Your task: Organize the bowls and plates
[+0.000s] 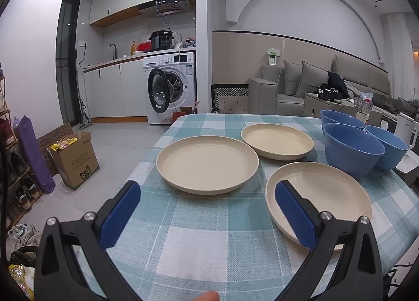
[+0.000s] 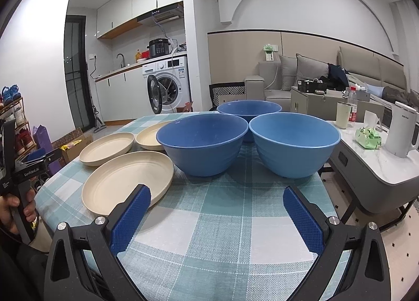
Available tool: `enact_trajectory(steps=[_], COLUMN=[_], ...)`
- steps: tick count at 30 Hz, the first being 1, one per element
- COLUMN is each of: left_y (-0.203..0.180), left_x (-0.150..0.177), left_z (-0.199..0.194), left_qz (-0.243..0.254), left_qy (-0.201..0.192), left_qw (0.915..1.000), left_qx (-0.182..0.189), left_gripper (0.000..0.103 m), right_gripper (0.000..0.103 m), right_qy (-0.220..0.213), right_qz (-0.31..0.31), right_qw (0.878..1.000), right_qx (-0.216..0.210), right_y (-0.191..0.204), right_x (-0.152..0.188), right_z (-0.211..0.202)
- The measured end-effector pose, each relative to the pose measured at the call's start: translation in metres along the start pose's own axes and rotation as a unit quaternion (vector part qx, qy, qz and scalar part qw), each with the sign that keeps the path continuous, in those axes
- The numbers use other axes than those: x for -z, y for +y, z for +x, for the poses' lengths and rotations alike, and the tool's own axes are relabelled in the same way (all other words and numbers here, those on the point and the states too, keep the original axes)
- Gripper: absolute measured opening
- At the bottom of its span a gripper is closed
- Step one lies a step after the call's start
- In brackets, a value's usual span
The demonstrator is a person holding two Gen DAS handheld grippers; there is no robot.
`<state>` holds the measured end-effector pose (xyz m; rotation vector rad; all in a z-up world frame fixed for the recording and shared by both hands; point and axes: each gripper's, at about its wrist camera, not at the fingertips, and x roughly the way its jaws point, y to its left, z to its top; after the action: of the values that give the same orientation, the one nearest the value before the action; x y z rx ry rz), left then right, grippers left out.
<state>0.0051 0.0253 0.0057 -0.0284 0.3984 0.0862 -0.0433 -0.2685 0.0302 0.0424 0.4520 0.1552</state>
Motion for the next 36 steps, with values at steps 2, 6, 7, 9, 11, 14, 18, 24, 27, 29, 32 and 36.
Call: enact_trajectory(steps=[2,6,7,9,11,14,18,24,27,29,32,36], left_y=[0.000,-0.001,-0.002,-0.002,-0.002,-0.002,-0.002,-0.005,-0.005,-0.006,-0.007,-0.007], left_x=[0.000,-0.001,-0.001,0.000,-0.001,-0.002,-0.004,-0.016,-0.019,-0.021,-0.026,-0.032], left_z=[0.000,-0.001,-0.001,-0.002,-0.002,-0.001,-0.002,-0.004,-0.004,-0.003,0.000,0.005], left_qz=[0.000,0.002,0.003,0.005,0.004,0.006,0.006,0.011,0.009,0.013,0.023,0.028], left_qy=[0.000,-0.002,-0.002,-0.002,-0.004,0.000,-0.002,-0.011,-0.011,-0.009,-0.002,0.005], left_qw=[1.0000,1.0000,1.0000,1.0000,1.0000,1.0000,1.0000,0.9999,0.9998,0.9998,0.9997,0.9995], left_qx=[-0.001,-0.004,-0.002,-0.003,-0.001,-0.001,0.000,0.005,0.012,0.011,0.010,0.012], left_gripper=[0.103,0.103,0.103,0.103,0.103,0.103,0.103,0.103,0.103,0.103,0.103,0.103], right_gripper=[0.103,0.103,0.103,0.103,0.103,0.103,0.103,0.103,0.103,0.103,0.103,0.103], right_qy=[0.001,0.002,0.001,0.001,0.001,0.001,-0.002,0.003,0.009,0.014,0.023,0.035], right_qz=[-0.001,-0.001,-0.001,-0.004,-0.007,-0.012,-0.028,-0.035,-0.041,-0.043,-0.042,-0.043], right_qw=[1.000,1.000,1.000,1.000,1.000,1.000,0.999,0.998,0.998,0.997,0.997,0.995], right_qx=[0.000,-0.001,-0.001,-0.002,-0.003,-0.008,-0.018,-0.042,-0.050,-0.056,-0.065,-0.079], right_y=[0.001,0.001,0.002,0.002,0.004,0.007,0.016,0.028,0.036,0.040,0.044,0.048], right_x=[0.000,0.000,0.000,0.000,-0.001,-0.006,-0.015,-0.032,-0.040,-0.044,-0.051,-0.066], right_z=[0.000,0.000,0.000,0.000,0.001,0.003,0.004,0.014,0.021,0.024,0.030,0.037])
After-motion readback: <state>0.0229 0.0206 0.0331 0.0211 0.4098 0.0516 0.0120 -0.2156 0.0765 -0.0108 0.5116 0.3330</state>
